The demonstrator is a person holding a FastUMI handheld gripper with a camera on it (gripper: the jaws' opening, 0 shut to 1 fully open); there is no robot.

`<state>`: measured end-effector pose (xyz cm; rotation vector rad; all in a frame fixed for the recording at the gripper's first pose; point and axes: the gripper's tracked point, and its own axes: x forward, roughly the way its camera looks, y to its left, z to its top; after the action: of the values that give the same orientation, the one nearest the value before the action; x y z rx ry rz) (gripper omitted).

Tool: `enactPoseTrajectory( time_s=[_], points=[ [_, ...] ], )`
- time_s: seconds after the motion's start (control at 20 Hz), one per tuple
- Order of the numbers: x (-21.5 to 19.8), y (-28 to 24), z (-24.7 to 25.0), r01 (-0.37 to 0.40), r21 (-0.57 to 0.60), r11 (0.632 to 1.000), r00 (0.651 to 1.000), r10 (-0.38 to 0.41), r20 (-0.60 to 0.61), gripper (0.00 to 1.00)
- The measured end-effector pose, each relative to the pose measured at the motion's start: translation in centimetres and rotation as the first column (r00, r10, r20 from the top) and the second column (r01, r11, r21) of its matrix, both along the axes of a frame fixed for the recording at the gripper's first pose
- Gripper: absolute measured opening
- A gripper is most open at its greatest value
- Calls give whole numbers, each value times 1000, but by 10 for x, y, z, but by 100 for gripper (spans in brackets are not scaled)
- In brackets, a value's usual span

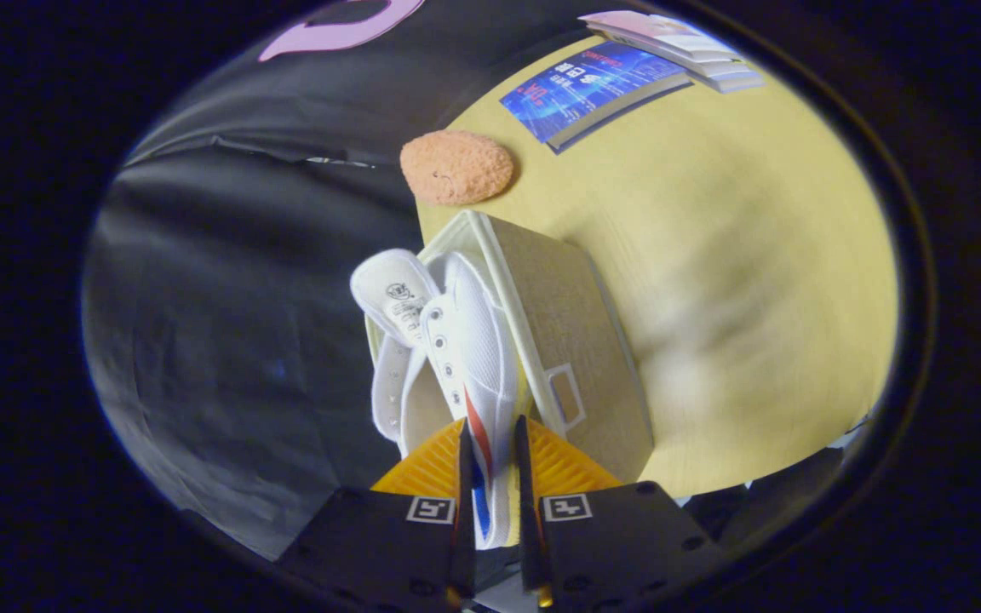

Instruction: Open the storage box then place both shoes into the box .Put the left shoe in first, then the right shoe, with the right side of both shoes facing outward in a uniform manner.

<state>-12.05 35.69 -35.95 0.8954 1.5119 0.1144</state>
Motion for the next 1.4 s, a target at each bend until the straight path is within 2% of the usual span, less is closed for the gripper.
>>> enactPoseTrajectory(
  time_s=[0.2, 0.35, 0.65, 0.9, 1.1, 1.4],
  points=[
    [4, 5, 6, 24, 20, 1000, 1000, -24, 12, 40],
    [9, 5, 8, 39, 29, 999, 999, -40, 23, 33],
    [17, -9, 16, 44, 30, 999, 997, -46, 55, 33],
    [32, -33, 22, 12, -35, 999, 984, -6, 175, 33],
    [55, -64, 45, 4, -126, 992, 943, 38, 331, 33],
    [91, -111, 89, 47, -244, 969, 826, 100, 555, 33]
  ],
)
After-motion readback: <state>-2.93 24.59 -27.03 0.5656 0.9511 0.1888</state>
